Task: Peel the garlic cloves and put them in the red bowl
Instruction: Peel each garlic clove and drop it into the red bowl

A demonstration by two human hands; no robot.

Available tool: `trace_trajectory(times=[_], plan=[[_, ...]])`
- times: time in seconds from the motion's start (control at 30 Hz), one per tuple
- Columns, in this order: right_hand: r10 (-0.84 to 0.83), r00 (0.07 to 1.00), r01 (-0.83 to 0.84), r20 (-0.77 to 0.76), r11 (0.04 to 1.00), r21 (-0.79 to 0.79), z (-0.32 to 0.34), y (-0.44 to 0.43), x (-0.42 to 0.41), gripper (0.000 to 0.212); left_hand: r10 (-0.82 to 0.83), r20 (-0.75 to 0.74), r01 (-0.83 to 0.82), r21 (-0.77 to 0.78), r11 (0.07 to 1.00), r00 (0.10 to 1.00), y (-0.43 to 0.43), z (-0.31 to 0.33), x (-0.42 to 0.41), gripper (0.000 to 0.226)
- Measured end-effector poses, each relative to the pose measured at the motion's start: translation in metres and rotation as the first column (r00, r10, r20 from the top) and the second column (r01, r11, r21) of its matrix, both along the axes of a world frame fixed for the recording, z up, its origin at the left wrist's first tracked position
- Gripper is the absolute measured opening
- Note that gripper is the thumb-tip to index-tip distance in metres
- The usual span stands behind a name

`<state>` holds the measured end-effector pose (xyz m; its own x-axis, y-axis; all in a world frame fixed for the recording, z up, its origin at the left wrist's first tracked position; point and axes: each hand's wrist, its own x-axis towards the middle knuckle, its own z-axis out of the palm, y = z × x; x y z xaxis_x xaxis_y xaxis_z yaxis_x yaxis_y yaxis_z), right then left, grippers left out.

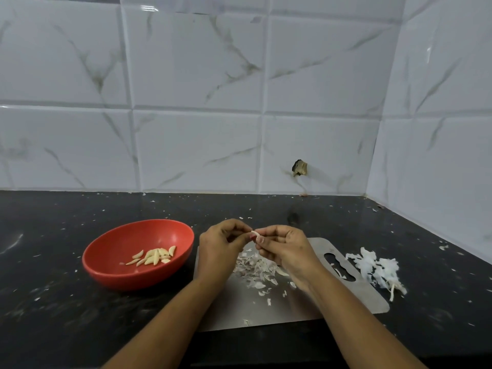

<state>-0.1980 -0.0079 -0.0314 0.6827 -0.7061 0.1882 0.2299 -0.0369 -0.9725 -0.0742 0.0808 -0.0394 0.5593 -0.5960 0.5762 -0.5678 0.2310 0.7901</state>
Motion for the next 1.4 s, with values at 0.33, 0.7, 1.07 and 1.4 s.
trace_trajectory(times=[0.33,0.7,1.07,1.4], plan=[[-0.038,0.997,0.027,-0.074,0.989,-0.146,-0.004,0.008,-0.01,0.009,0.032,0.503,-0.191,0.269,0.944,0.864,0.006,-0.006,0.005,0.008],[-0.07,0.997,0.061,-0.032,0.97,-0.236,-0.006,0.013,-0.011,0.009,-0.026,0.082,0.019,0.09,0.996,0.996,0.009,-0.003,0.003,0.016],[-0.126,0.992,0.112,-0.015,0.923,-0.369,-0.01,0.011,-0.01,0.016,-0.096,0.036,0.089,0.178,0.98,0.995,0.007,-0.005,0.005,0.018],[-0.141,0.989,0.11,-0.04,0.892,-0.439,-0.011,0.009,-0.011,0.009,-0.176,0.296,0.089,0.284,0.955,0.939,0.014,0.001,0.0,0.01]])
